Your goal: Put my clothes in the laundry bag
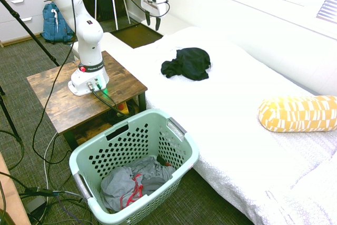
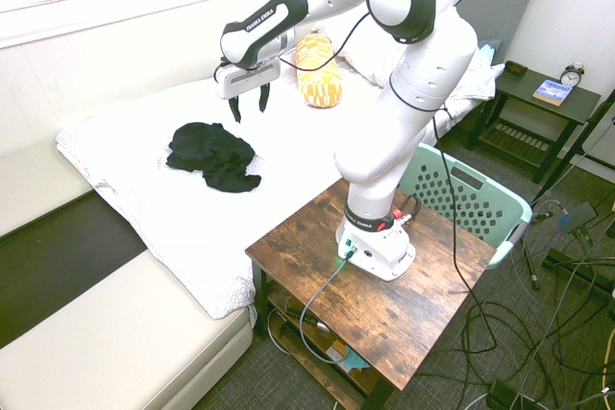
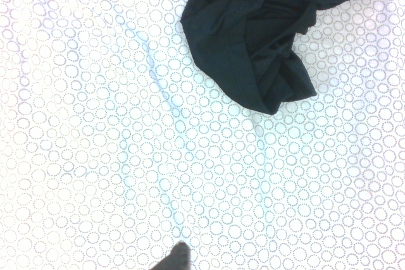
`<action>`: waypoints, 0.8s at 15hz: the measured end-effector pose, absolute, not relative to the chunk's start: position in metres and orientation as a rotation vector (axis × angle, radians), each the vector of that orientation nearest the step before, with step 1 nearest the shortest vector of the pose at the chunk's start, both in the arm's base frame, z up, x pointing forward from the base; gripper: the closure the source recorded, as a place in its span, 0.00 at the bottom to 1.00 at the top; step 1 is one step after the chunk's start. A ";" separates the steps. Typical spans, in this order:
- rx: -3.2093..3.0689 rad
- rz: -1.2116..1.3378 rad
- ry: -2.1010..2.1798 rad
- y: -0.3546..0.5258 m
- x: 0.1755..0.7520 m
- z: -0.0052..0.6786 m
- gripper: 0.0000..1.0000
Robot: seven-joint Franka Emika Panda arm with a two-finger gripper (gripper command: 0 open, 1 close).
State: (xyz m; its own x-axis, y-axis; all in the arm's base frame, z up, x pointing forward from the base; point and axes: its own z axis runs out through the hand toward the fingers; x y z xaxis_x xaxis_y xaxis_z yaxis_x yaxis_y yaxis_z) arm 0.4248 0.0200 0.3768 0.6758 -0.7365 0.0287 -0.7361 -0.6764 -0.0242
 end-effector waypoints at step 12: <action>-2.968 -0.070 1.160 -0.013 0.598 0.300 0.00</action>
